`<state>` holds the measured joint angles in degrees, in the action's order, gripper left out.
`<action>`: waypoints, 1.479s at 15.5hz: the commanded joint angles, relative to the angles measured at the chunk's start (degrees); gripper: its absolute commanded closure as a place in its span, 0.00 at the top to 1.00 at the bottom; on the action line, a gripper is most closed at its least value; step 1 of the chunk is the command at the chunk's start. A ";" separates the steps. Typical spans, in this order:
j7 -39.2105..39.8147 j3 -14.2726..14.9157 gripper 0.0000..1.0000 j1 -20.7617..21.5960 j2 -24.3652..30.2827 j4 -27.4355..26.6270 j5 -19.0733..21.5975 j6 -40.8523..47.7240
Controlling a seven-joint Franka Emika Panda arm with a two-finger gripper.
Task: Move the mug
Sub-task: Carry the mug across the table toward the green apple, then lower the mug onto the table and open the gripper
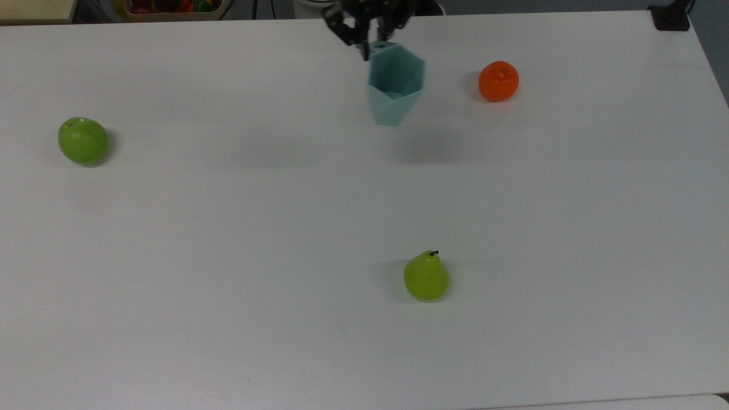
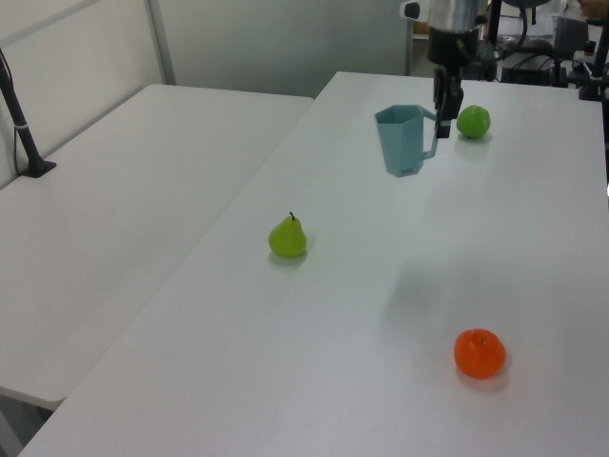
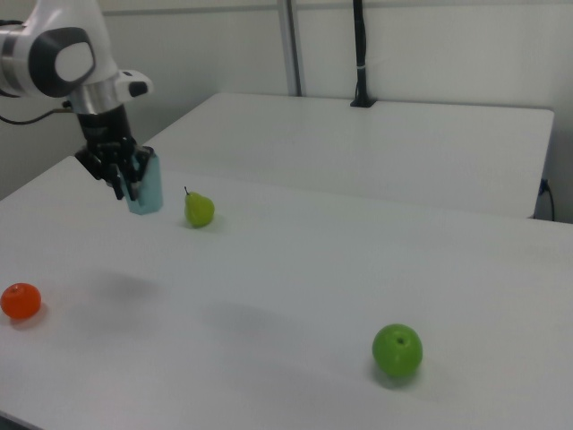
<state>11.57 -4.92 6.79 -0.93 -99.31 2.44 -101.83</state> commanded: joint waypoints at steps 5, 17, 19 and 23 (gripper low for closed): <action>4.59 12.47 0.00 0.24 3.65 -12.64 -2.25 -2.65; 5.13 17.23 0.00 -1.78 1.20 -28.47 -3.40 -27.87; 4.77 17.23 0.00 -1.78 0.67 -29.71 -2.97 -31.48; 4.77 17.23 0.00 -1.78 -0.12 -30.41 -2.70 -32.20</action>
<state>16.58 12.17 4.96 -1.12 -127.83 -0.56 -132.46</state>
